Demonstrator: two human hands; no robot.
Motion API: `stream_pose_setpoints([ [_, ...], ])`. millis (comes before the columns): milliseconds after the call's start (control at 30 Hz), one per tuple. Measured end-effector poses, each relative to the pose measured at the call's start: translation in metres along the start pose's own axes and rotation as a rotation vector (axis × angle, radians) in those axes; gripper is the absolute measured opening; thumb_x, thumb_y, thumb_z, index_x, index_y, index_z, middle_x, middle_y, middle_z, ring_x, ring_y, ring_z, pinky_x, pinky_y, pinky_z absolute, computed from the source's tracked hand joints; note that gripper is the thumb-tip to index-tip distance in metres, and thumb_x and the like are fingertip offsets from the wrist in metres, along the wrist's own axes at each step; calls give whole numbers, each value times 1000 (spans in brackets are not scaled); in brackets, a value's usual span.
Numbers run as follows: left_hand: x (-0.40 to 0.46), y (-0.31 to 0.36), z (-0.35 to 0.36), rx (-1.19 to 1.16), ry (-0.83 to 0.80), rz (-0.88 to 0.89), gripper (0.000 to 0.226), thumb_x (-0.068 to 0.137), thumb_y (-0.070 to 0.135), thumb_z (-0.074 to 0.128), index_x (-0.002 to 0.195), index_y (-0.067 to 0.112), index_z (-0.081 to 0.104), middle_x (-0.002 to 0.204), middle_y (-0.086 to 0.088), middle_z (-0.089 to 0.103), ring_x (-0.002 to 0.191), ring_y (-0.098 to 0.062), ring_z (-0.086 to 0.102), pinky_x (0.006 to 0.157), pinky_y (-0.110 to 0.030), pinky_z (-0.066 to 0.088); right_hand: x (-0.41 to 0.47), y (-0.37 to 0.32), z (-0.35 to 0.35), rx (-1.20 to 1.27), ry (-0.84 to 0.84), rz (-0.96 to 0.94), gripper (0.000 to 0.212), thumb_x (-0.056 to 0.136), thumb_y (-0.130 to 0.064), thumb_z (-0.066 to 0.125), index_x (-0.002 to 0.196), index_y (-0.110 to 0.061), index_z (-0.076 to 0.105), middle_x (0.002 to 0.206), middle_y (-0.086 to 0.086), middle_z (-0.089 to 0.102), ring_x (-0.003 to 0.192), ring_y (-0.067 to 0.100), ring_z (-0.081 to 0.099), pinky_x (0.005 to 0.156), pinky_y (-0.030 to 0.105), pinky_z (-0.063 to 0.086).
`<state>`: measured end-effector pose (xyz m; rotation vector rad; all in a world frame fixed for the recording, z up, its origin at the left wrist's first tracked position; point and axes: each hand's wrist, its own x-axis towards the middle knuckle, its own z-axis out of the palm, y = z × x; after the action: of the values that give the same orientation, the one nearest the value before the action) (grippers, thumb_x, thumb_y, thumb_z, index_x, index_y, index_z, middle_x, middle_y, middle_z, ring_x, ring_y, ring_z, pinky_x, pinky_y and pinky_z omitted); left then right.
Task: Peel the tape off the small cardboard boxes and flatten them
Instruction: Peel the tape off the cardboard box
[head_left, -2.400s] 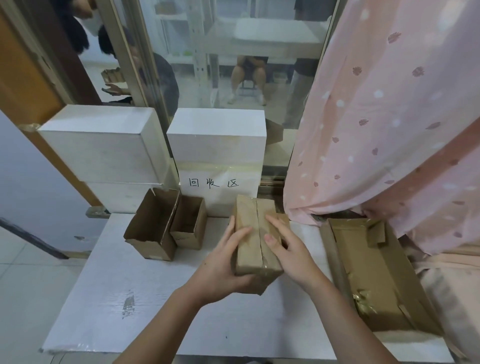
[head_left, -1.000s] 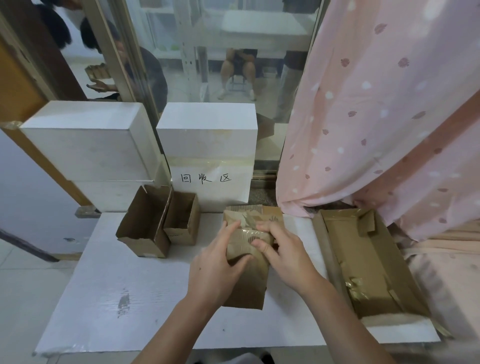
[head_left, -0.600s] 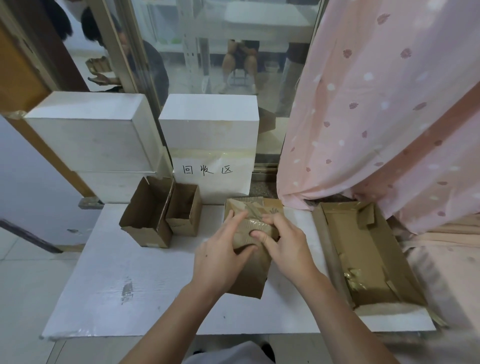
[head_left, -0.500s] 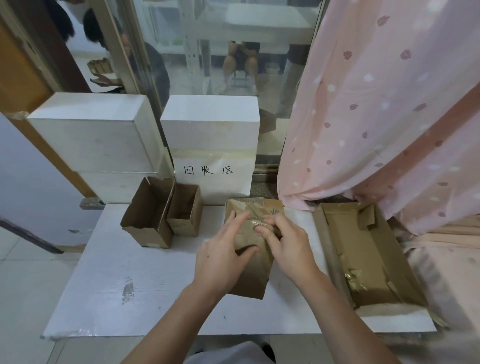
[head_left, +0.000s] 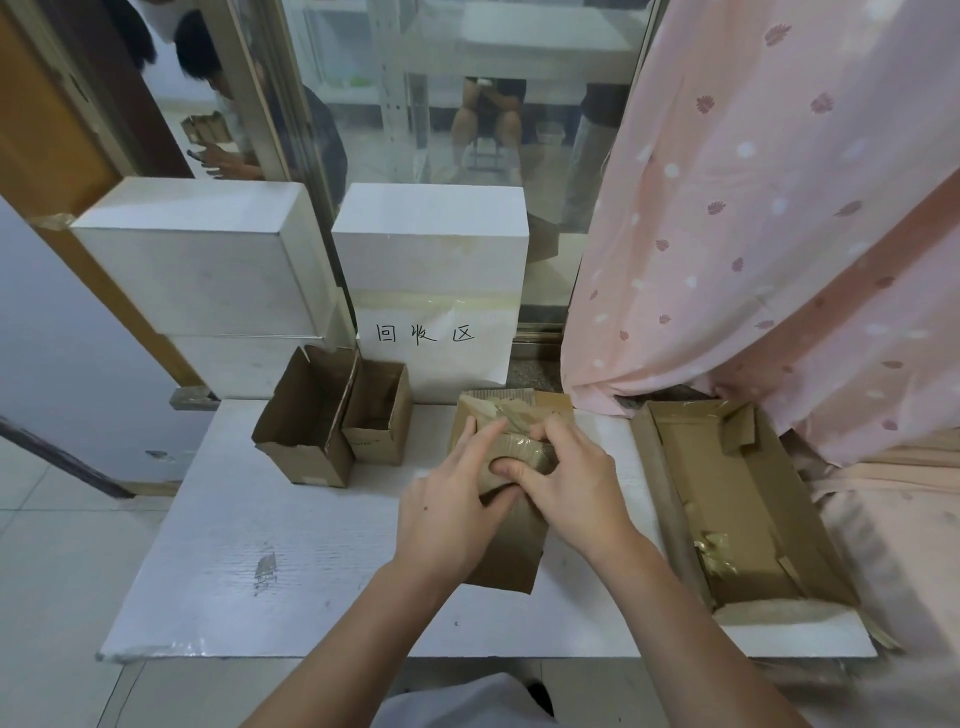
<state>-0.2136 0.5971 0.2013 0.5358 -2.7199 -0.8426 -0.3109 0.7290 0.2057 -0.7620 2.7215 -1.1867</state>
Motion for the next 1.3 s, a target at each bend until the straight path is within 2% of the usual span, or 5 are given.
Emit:
stream_pose_setpoints([
  [333, -6, -3, -8, 58, -3, 6, 80, 92, 61, 62, 155, 57, 14, 170, 19, 19, 121, -19, 65, 89, -31, 51, -4, 4, 11, 43, 141, -135, 45, 98, -52, 50, 84, -11, 60, 83, -7, 70, 72, 14, 59, 67, 42, 49],
  [700, -5, -7, 3, 98, 91, 27, 112, 73, 65, 71, 159, 39, 4, 171, 4, 19, 138, -16, 50, 99, -36, 44, -6, -9, 6, 163, -70, -62, 51, 91, -72, 44, 105, -28, 65, 115, -15, 69, 105, 6, 62, 91, 37, 51],
  [867, -4, -8, 7, 66, 107, -13, 113, 69, 61, 70, 160, 30, 11, 167, -1, 25, 135, -22, 52, 97, -45, 49, -6, -18, 8, 15, -57, -93, 36, 85, -45, 77, 115, -33, 62, 106, -15, 70, 93, 6, 62, 83, 29, 52],
  [1000, -4, -7, 8, 28, 121, -18, 109, 69, 60, 73, 157, 24, 20, 162, -4, 30, 139, -22, 47, 97, -45, 49, -6, -21, 8, -137, 129, -243, 18, 91, -44, 72, 104, -32, 67, 84, -15, 70, 73, 6, 59, 66, 28, 51],
  [1300, -3, -9, 5, 53, 101, 20, 105, 66, 60, 68, 155, 20, 29, 159, 0, 34, 131, -21, 54, 92, -40, 50, -4, -11, 15, -7, 175, -465, 13, 96, -19, 67, 104, -19, 77, 83, -7, 53, 82, 16, 50, 70, 32, 47],
])
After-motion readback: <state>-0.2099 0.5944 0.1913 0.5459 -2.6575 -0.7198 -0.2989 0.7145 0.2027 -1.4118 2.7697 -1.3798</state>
